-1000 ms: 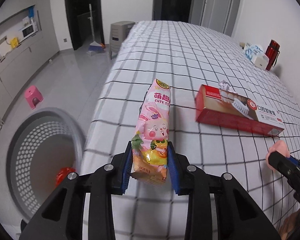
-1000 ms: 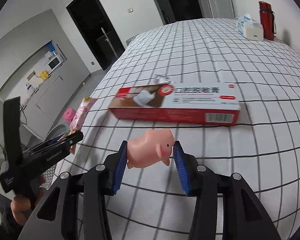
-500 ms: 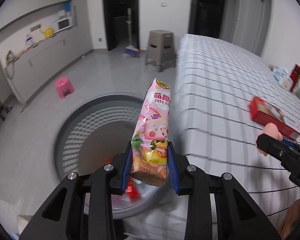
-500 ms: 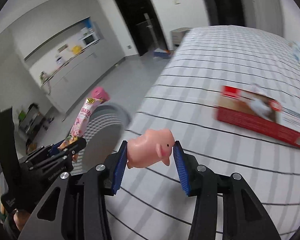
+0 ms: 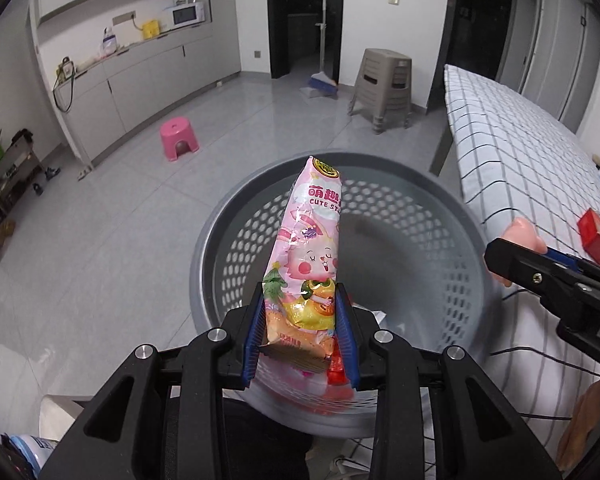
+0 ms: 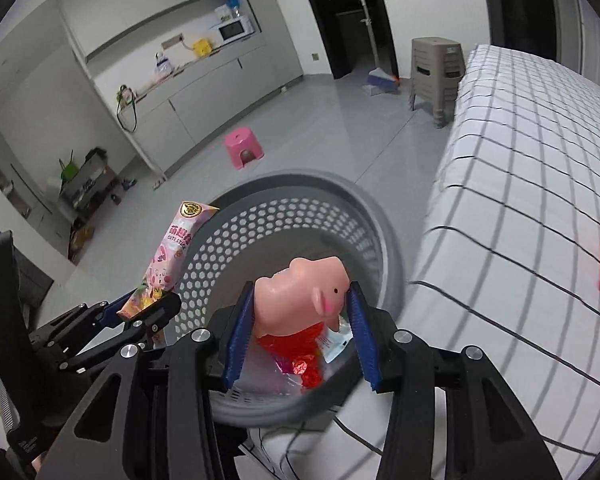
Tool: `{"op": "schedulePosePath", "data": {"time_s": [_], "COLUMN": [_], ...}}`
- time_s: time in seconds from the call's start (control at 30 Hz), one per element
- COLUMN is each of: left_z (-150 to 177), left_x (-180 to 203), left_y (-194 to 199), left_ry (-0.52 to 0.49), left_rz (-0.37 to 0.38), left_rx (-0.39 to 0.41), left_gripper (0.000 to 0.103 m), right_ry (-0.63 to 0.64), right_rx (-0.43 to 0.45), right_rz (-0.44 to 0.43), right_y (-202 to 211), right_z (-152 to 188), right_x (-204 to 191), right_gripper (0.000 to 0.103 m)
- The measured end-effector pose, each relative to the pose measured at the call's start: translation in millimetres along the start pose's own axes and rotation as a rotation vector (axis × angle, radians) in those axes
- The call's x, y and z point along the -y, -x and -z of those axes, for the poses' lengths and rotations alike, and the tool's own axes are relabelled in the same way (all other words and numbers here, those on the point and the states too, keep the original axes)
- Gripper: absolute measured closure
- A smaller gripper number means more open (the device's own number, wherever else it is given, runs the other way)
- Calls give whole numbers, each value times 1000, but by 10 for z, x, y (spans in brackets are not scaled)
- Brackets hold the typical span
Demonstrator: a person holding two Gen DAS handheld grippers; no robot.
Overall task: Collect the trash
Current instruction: 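Carry wrapper and pig toy over the basket and open both tools, then return both tools to the bed toward the toothpaste box and paper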
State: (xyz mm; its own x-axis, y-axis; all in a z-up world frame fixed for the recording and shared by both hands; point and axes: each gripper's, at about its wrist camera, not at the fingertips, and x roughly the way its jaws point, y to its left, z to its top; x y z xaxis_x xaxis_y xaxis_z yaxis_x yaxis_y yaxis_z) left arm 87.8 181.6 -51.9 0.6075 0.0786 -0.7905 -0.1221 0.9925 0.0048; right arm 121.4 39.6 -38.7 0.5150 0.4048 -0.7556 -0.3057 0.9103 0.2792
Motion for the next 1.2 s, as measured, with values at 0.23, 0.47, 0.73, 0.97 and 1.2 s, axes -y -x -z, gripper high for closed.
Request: {"op": "schedulePosePath", "data": {"time_s": [0.23,0.47,0.73,0.97,1.2], "left_z": [46,36,58,47,50], "left_x": [-75,-121,-138,-157,-154], "left_y": [-178,-215,-187,-176,-121], "left_ry": [17,41,50,54,53], "left_rz": [12,9,-8,-17,-30], "left_rx": [-39,-43,-37,-43,-36], "left_gripper": [68,63,47,45,41], "right_ry": [30,22,22,25,18], "right_rx": [-43,-44,-22,-16,-8], "right_rz": [16,8,6,7,4], "right_y": [-195,-230,-164,-153,-109], "right_z": [4,-18,-8,-7,-2], "right_x": [-51,-43,-42,-58,-65], "right_gripper": [59,55,36,36,36]}}
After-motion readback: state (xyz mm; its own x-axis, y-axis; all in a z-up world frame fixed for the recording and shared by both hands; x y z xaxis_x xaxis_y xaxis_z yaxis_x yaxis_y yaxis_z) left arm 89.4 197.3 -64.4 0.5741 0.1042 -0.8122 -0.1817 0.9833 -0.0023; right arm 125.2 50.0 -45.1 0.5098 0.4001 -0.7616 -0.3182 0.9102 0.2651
